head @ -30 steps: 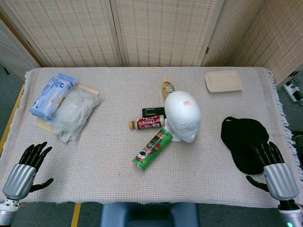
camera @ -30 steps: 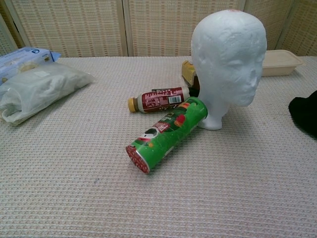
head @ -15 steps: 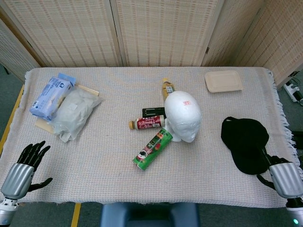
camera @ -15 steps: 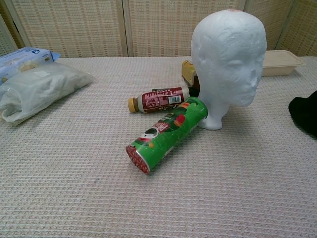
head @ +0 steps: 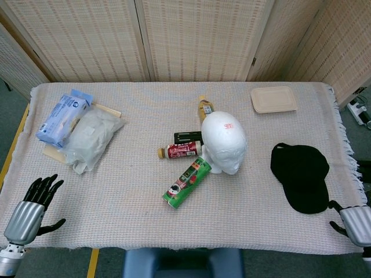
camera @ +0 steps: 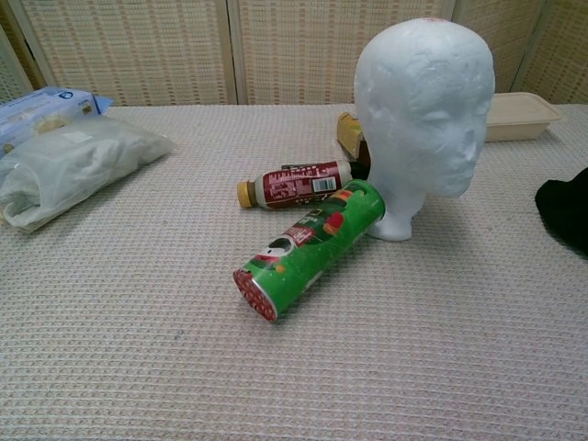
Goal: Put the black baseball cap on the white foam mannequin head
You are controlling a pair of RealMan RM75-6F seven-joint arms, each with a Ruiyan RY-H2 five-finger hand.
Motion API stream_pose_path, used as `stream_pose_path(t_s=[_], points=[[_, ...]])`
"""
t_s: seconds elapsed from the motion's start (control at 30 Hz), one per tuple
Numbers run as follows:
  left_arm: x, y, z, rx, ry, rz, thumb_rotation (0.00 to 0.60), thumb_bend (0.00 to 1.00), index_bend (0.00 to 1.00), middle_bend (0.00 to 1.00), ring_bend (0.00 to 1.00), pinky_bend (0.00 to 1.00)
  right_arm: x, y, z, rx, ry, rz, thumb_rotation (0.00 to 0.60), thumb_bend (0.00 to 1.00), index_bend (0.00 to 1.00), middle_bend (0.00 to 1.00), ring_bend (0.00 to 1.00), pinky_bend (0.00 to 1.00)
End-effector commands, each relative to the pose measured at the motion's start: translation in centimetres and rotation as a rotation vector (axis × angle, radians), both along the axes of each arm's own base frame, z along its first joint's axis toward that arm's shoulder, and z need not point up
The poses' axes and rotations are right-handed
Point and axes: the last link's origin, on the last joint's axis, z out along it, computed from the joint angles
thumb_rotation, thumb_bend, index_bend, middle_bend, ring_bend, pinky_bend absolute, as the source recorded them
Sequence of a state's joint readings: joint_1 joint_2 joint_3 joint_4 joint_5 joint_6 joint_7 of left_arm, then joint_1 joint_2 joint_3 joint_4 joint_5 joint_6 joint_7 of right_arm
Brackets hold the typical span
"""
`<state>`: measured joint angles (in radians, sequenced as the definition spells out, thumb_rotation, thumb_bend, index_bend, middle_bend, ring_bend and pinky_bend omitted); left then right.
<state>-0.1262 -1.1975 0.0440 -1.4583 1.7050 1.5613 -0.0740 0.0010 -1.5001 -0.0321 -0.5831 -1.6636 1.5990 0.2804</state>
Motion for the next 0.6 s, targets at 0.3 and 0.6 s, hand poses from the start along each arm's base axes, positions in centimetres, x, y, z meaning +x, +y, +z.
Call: stream_pose_path(t_s=[0.3, 0.6], points=[[-0.1, 0.0, -1.4, 0.014, 0.012, -0.05, 0.6, 0.17, 0.0, 0.0, 0.0, 0.03, -2.4, -0.7, -2.1, -0.002, -0.006, -0.082, 0.6, 0.09, 0.42, 1.0, 1.0, 1.0], [-0.4, 0.6, -1.3, 0.018, 0.022, 0.011, 0.6, 0.17, 0.0, 0.0, 0.0, 0.03, -2.1, -1.5, -3.9, -0.027, 0.005, -0.092, 0.6, 0.14, 0.42, 1.0, 1.0, 1.0]])
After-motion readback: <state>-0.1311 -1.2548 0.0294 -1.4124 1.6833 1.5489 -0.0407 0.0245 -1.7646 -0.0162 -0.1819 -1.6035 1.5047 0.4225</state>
